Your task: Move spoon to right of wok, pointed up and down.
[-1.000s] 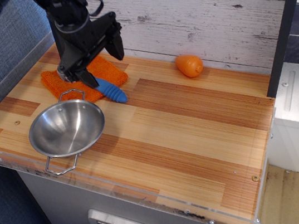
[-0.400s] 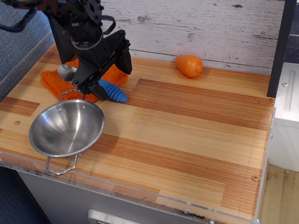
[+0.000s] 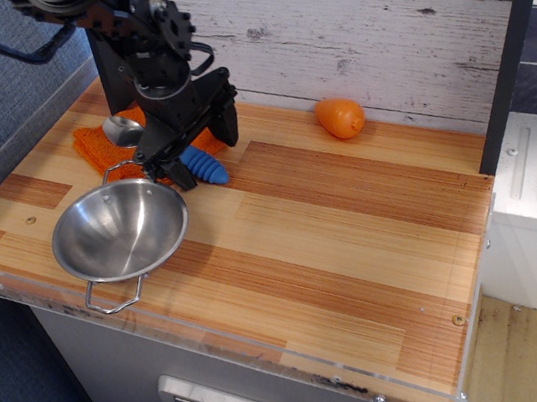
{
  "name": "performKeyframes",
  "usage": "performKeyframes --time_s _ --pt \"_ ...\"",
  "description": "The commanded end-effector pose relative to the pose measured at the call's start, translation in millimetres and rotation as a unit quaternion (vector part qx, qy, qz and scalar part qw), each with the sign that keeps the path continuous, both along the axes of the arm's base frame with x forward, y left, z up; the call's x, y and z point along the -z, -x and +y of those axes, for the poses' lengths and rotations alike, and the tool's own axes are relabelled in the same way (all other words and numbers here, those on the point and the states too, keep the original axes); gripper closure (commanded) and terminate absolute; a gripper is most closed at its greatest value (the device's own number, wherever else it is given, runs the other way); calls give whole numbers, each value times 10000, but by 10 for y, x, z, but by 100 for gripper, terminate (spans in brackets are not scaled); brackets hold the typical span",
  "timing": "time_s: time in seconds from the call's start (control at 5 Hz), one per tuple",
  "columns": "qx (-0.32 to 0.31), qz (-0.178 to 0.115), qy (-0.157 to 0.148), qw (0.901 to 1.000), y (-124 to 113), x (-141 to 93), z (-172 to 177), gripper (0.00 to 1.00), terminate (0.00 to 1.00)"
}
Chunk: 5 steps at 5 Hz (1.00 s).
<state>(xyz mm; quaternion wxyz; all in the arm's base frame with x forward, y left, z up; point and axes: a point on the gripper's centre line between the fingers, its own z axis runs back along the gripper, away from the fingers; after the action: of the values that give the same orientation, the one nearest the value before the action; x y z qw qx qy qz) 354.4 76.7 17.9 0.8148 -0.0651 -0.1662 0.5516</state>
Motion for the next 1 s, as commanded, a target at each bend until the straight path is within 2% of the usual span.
performKeyframes --time_s 0.0,0.4,0.6,0.8 --pt "117 -234 -107 9996 -26 -169 -37 100 0" --pt "83 -370 -75 9993 -8 -261 -14 100 0" --pt "187 -460 -247 9985 -41 -405 35 100 0" --pt "234 -734 -557 9955 -68 -681 120 100 0"
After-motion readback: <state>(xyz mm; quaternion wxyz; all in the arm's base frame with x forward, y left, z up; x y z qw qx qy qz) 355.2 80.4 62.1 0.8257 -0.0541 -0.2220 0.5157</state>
